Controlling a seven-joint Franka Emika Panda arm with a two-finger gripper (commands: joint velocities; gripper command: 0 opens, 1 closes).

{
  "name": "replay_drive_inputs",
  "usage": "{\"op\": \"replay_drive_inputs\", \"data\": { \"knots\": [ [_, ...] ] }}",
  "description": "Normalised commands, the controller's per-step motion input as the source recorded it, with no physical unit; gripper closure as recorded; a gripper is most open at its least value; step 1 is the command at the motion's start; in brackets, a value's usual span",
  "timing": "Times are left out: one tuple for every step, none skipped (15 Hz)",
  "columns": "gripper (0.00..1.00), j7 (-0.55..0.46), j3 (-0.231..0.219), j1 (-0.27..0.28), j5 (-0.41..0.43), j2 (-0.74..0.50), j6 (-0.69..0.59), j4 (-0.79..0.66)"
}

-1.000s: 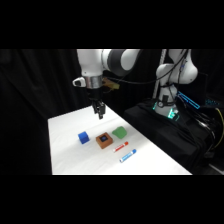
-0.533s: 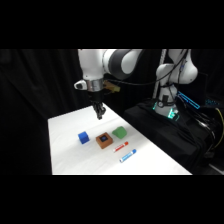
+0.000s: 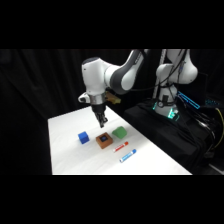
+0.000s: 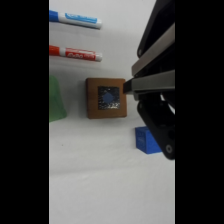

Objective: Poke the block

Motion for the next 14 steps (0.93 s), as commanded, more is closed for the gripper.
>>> {"op": "replay_drive_inputs", "data": {
  "knots": [
    [1.00, -0.11, 0.071, -0.057, 0.139, 0.22, 0.30, 0.01],
    [1.00, -0.10, 0.074, -0.058, 0.134, 0.23, 0.28, 0.02],
    [1.00, -0.10, 0.075, -0.056, 0.120, 0.23, 0.28, 0.03],
    [1.00, -0.09, 0.073, -0.053, 0.106, 0.23, 0.27, 0.04],
    [1.00, -0.10, 0.077, -0.059, 0.108, 0.22, 0.25, 0.04],
    [1.00, -0.10, 0.079, -0.063, 0.106, 0.21, 0.22, 0.06],
    [1.00, -0.10, 0.080, -0.066, 0.106, 0.18, 0.19, 0.06],
    [1.00, -0.10, 0.081, -0.067, 0.102, 0.16, 0.18, 0.06],
    [1.00, -0.10, 0.081, -0.067, 0.098, 0.15, 0.17, 0.06],
    [1.00, -0.10, 0.083, -0.068, 0.096, 0.13, 0.16, 0.05],
    [1.00, -0.10, 0.086, -0.068, 0.096, 0.11, 0.15, 0.05],
    [1.00, -0.11, 0.089, -0.070, 0.098, 0.10, 0.15, 0.04],
    [1.00, -0.11, 0.092, -0.074, 0.102, 0.08, 0.14, 0.03],
    [1.00, -0.12, 0.092, -0.075, 0.101, 0.05, 0.13, 0.02]
  ]
}}
